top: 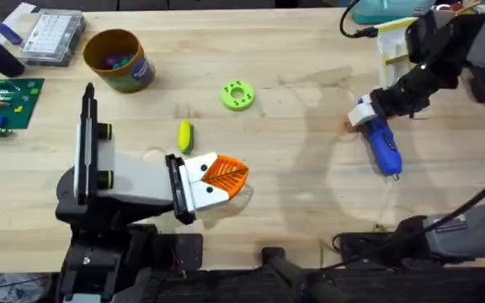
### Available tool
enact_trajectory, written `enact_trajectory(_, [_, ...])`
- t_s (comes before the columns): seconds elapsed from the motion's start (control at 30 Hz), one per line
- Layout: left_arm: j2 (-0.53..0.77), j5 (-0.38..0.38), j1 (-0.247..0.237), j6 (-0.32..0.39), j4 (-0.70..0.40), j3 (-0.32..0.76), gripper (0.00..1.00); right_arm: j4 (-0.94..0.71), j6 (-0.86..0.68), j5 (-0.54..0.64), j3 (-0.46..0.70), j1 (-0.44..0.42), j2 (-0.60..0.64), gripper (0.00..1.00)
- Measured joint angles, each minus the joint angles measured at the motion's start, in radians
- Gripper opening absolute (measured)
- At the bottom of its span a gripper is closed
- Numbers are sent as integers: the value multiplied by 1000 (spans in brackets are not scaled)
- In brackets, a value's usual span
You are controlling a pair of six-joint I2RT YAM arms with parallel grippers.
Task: Pick up the gripper from the table and insert it into the empty holder that is missing its gripper. Then pick up a screw, insert it into the mounting hole, and use the screwdriver to tighten it. Finally, clean up the table by picking up the vegetable and placing it into the bucket.
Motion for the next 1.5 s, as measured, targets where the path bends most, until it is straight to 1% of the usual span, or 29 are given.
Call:
enact_trajectory(0.03, [0,0,0,0,0,0,4,-2,-2,-1,0,0,0,796])
enact_trajectory(0.1, [0,0,0,0,0,0,4,-6,-10,-2,0,0,0,714])
enact_trajectory(0.13, [0,0,0,0,0,0,4,-9,-13,-2,1,0,0,656])
enact_trajectory(0.2, [0,0,0,0,0,0,4,-15,-19,-2,1,0,0,460])
enact_trajectory(0.3, [0,0,0,0,0,0,4,-22,-22,-4,-2,1,2,94])
enact_trajectory(0.33, [0,0,0,0,0,0,4,-24,-22,-6,-3,1,3,35])
enact_trajectory(1.1, [0,0,0,0,0,0,4,-25,-21,-7,-3,1,3,27])
enact_trajectory(1.23, [0,0,0,0,0,0,4,-51,-21,-23,0,1,-2,27])
enact_trajectory(1.37, [0,0,0,0,0,0,4,-89,-16,-70,0,3,-30,27])
enact_trajectory(1.5, [0,0,0,0,0,0,4,-100,-14,-105,5,6,-117,27])
